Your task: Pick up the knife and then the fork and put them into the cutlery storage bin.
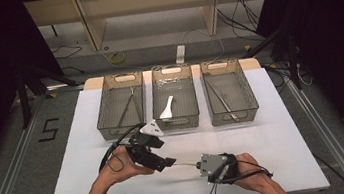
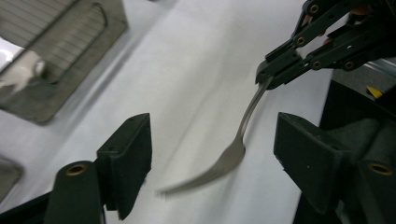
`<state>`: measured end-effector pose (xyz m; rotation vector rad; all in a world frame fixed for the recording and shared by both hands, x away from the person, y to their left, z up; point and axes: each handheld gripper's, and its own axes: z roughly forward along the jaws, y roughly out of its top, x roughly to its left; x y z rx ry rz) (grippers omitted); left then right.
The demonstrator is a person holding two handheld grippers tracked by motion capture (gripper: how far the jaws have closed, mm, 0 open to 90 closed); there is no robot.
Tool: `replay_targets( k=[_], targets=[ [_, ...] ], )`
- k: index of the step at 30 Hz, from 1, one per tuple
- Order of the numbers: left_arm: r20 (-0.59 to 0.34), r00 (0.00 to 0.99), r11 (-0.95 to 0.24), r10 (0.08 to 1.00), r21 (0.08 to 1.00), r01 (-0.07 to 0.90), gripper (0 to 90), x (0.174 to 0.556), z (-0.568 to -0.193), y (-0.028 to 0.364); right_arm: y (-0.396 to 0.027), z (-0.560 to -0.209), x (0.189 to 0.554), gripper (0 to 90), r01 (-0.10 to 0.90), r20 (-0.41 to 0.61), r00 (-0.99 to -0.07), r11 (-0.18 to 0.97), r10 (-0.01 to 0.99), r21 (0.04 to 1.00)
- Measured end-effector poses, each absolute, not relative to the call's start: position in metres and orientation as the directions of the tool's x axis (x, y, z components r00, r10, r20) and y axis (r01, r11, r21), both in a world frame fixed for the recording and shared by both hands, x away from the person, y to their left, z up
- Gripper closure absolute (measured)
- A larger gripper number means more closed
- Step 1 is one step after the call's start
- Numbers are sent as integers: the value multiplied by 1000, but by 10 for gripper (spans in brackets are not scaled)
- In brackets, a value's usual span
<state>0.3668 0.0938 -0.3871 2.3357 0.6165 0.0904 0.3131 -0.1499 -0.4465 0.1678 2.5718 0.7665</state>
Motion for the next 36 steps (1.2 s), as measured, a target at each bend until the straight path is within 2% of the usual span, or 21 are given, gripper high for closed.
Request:
replay_targets(
  k=[14, 21, 36],
  targets=[
    [-108, 807, -441, 580, 791, 423, 226, 366, -395, 118, -190, -437, 341, 878, 185, -272, -844, 729, 461, 659],
    [-134, 771, -361, 623, 825, 435, 225, 364, -403, 133, -209, -428, 351, 878, 279, -169, -809, 621, 563, 732],
    [-134, 729, -280, 671, 865, 416, 176, 354, -408, 157, -236, -405, 376, 878, 368, -110, -709, 498, 697, 785]
  ],
)
